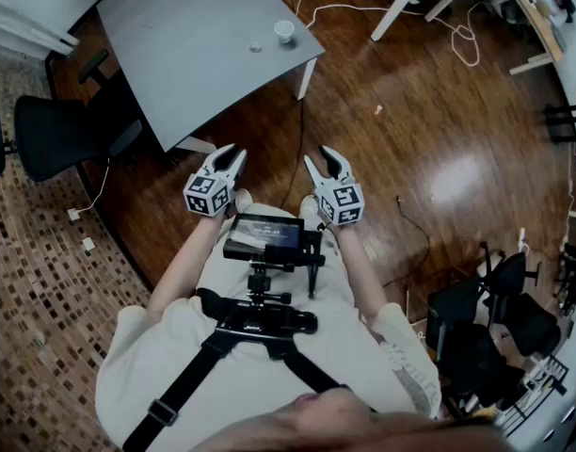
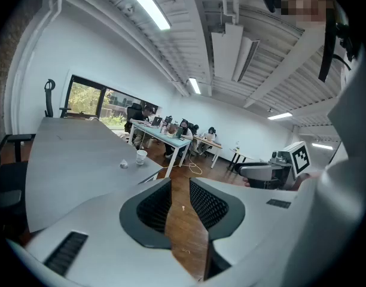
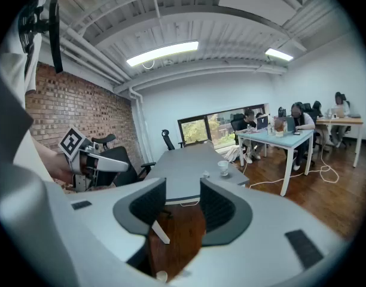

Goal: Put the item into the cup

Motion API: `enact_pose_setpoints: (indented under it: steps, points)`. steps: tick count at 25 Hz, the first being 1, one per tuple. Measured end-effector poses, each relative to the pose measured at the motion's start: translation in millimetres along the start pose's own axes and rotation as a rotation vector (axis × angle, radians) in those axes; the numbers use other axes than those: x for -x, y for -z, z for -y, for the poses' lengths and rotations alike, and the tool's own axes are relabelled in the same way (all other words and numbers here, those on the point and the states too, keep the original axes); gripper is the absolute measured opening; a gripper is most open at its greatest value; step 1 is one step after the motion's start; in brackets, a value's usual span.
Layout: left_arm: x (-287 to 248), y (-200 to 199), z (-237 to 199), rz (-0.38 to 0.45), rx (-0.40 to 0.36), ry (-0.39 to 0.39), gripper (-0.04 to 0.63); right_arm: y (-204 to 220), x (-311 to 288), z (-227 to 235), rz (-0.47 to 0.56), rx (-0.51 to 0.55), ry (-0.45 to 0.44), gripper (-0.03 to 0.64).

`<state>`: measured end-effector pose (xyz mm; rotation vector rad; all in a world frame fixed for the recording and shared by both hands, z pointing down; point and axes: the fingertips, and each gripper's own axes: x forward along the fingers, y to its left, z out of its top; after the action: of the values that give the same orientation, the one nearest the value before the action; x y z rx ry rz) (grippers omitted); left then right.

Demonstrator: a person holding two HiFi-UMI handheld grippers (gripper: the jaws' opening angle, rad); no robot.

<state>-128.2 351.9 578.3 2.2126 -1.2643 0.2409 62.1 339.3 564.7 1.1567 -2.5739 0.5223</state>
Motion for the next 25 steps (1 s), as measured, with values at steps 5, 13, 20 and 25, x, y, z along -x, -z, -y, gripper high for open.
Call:
enact_pose_setpoints:
  steps: [5, 13, 20, 25]
  points:
    - [-1.3, -2.1, -1.0, 0.003, -0.004, -0.003, 0.091, 1.5, -1.3, 1.0, -0.009, 0.005, -0.002, 0.189]
    - [-23.2, -2.1, 3.6, 0.009, 0.006, -0.070, 0.091, -13.2, 1.0, 24.4, 0.003, 0.013, -0.048, 0.189]
    - [-52.2, -4.5, 14.7, 0.043, 0.042, -0.168, 0.091, -33.6, -2.7, 54.3, -0.001, 0.054, -0.116, 0.189]
    - [-83.9, -12.6, 7.1, 0.028, 0.049, -0.193, 0.091, -40.2, -28.3, 86.2, -0.024, 0.023, -0.097, 0.189]
